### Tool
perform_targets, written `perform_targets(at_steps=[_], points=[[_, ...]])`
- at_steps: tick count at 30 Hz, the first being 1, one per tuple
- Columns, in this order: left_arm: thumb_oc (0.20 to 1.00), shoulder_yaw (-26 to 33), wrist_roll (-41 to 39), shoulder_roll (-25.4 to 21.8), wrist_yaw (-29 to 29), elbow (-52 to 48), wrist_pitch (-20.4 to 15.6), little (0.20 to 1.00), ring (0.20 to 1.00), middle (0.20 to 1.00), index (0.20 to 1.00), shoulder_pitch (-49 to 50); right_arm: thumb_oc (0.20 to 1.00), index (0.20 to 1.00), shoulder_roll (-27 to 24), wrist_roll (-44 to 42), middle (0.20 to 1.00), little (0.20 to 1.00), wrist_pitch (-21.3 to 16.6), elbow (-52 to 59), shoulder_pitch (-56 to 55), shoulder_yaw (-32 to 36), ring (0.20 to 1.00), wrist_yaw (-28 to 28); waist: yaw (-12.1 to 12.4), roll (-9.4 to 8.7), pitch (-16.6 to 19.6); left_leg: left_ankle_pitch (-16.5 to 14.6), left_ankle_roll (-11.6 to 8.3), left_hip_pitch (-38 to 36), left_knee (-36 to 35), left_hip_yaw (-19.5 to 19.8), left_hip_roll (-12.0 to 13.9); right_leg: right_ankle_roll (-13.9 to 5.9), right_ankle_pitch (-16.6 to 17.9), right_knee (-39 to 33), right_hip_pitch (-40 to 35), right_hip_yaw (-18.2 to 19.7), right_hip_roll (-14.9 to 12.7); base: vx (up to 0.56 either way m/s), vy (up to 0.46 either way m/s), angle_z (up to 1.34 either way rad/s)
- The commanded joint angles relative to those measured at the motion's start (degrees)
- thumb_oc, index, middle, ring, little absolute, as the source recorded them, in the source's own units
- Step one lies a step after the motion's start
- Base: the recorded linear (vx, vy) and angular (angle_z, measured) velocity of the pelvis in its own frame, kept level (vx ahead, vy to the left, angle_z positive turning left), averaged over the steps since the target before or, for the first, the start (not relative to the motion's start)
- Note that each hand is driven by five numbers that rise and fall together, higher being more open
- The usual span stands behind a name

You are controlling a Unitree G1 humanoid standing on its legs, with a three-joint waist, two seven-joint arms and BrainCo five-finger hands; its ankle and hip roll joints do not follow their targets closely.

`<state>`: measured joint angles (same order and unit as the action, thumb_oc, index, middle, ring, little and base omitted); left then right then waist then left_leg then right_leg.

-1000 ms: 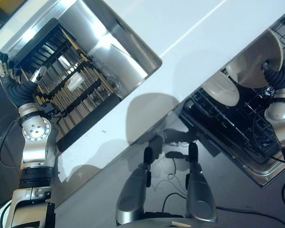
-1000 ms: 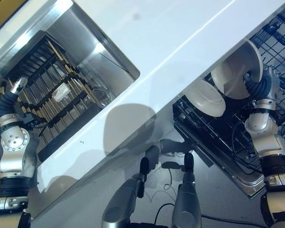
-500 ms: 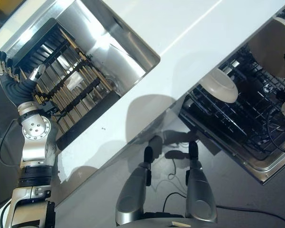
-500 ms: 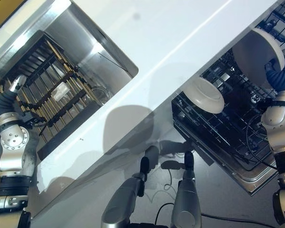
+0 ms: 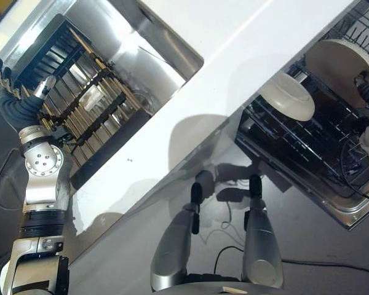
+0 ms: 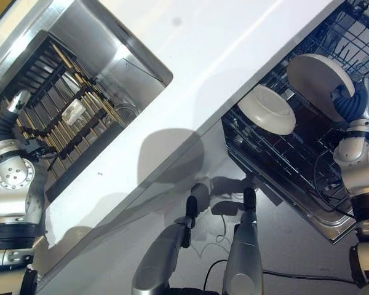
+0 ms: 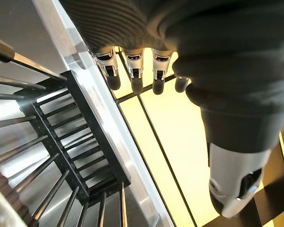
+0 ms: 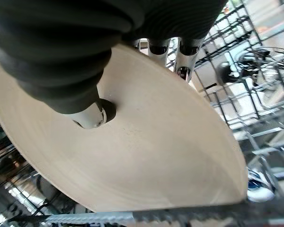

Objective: Pick up plates and place into dishwasher.

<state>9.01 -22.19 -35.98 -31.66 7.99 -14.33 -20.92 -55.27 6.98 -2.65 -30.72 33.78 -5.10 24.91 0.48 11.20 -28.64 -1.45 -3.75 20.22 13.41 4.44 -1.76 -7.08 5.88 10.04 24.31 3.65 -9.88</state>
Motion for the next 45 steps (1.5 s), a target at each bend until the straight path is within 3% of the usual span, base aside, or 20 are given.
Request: perform_targets(at_steps=[1, 7, 8, 9, 10, 15, 32, 45], points=[[1.000, -0.38, -0.34, 2.08, -2.09, -0.96, -1.91, 1.000, 1.000, 1.000, 1.000, 1.11, 0.200, 0.200, 0.02, -3.31, 0.200, 0.200, -2.48, 2.34, 3.55, -1.13, 0.200, -2.45, -1.74, 2.54, -0.80, 4.59, 0.66, 3.02, -1.96, -0.56, -1.96, 0.89, -9.55, 10.31, 0.69, -0.82, -1.61, 0.01, 0.076, 0.01], [1.000, -0.82, -1.11, 3.10, -2.26, -1.62, -1.36, 1.000, 1.000, 1.000, 1.000, 1.67, 0.200, 0.200, 0.20, -4.15, 0.200, 0.200, -0.42, -0.80, 4.13, -1.22, 0.200, -1.45, -2.26, 4.13, -0.71, 4.52, 0.48, 2.50, -1.77, -1.39, -2.26, 0.90, -9.72, 10.88, 1.01, -0.24, -2.13, 0.01, 0.074, -0.04], [1.000, -1.06, -0.98, 3.41, -2.37, -1.75, -1.34, 1.000, 1.000, 1.000, 1.000, 1.79, 0.241, 0.241, 0.19, -4.22, 0.241, 0.241, 0.10, -1.49, 4.47, -1.11, 0.241, -0.44, -2.30, 4.34, -0.67, 4.51, 0.45, 2.51, -1.73, -1.50, -2.27, 0.87, -9.71, 10.90, 1.06, -0.19, -2.26, 0.00, 0.054, -0.02], [1.000, -1.22, -0.96, 3.59, -2.55, -1.83, -1.35, 1.000, 1.000, 1.000, 1.000, 1.97, 0.652, 0.652, 0.22, -4.40, 0.652, 0.652, 0.53, -1.86, 4.59, -0.96, 0.652, 0.46, -2.41, 4.52, -0.67, 4.46, 0.45, 2.52, -1.65, -1.59, -2.26, 0.85, -9.70, 10.98, 1.17, -0.12, -2.35, 0.01, 0.049, -0.03], [1.000, -1.23, -1.08, 3.73, -2.57, -1.94, -1.47, 1.000, 1.000, 1.000, 1.000, 2.36, 1.000, 1.000, 0.29, -4.13, 1.000, 1.000, 0.90, -2.15, 4.45, -0.59, 1.000, 1.32, -2.50, 4.69, -0.67, 4.41, 0.45, 2.50, -1.60, -1.66, -2.28, 0.83, -9.71, 11.07, 1.26, -0.01, -2.38, 0.01, 0.045, -0.05], [1.000, -1.91, -0.75, 4.18, -2.73, -2.20, -1.90, 1.000, 1.000, 1.000, 1.000, 3.33, 1.000, 1.000, 0.37, -3.67, 1.000, 1.000, 3.02, -3.76, 5.21, 0.51, 1.000, 4.68, -2.77, 5.63, -0.84, 4.45, 0.47, 2.21, -1.87, -2.08, -2.33, 0.69, -9.58, 11.22, 1.59, 0.35, -2.60, 0.01, 0.053, -0.09], [1.000, -1.34, -3.37, 4.84, -1.62, -2.79, -0.99, 1.000, 1.000, 1.000, 1.000, 6.31, 1.000, 1.000, -0.47, -3.72, 1.000, 1.000, 3.52, -1.60, 2.80, 3.43, 1.000, 2.73, -3.07, 6.02, 1.19, 4.04, 0.63, 0.24, -2.09, -2.58, -2.66, 0.87, -9.65, 11.39, 0.57, -0.12, -3.15, 0.02, 0.037, -0.01], [1.000, 1.49, -3.52, 5.69, 0.77, -0.50, -1.58, 1.000, 1.000, 1.000, 1.000, 10.16, 1.000, 1.000, 2.26, -1.54, 1.000, 1.000, 1.25, 21.67, -0.52, 8.44, 1.000, 0.18, -3.44, 4.06, 4.76, 3.27, 0.58, -3.22, -3.14, -2.31, -2.11, 1.19, -10.48, 10.46, -2.91, -1.31, -2.46, 0.02, -0.005, 0.00]])
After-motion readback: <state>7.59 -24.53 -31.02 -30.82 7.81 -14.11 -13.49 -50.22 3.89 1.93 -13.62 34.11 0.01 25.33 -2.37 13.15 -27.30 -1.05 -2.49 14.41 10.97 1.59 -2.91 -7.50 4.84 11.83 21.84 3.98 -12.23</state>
